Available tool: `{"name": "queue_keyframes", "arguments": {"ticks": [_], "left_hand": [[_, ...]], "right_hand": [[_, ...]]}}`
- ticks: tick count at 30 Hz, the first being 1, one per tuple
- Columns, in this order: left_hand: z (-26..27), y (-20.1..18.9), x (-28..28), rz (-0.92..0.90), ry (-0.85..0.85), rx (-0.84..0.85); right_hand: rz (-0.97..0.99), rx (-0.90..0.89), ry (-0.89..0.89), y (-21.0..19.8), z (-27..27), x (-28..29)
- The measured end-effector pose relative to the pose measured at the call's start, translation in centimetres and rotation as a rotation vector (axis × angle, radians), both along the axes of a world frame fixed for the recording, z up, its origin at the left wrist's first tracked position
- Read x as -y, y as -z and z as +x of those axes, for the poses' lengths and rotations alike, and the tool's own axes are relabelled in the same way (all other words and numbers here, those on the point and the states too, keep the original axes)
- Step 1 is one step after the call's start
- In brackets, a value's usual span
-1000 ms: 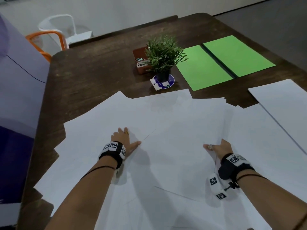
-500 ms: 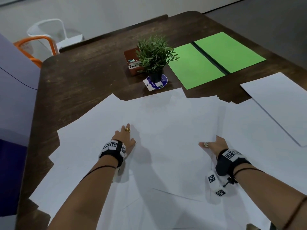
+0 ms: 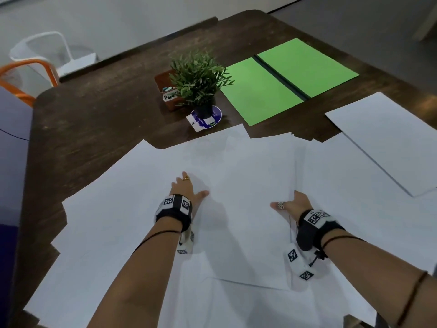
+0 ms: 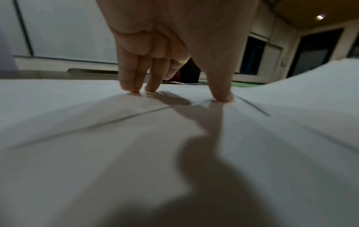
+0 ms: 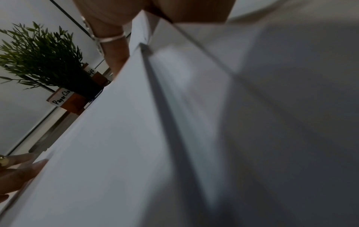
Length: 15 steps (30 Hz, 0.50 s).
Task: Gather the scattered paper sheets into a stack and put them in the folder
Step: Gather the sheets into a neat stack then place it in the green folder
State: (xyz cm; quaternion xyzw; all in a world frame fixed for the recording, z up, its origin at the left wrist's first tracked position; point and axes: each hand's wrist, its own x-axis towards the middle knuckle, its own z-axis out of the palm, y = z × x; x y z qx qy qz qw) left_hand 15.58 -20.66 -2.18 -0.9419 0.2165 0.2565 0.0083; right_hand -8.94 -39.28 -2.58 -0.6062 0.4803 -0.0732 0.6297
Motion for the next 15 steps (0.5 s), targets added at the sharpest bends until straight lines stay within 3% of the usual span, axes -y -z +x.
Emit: {"name": "queue_keyframes", "arguments": {"ticks": [12,15], "left_hand": [[-2.1,-1.0,0.9,0.044,0.139,0.111],[-2.6,-2.4,1.1,0.024,0.085,0.176]], "right_hand": [[-0.01,-0.001,-0.04,0.4,-0.1,0.1],[-0.032,-0.021,-0.054,0.4,-0.1,0.2]]}}
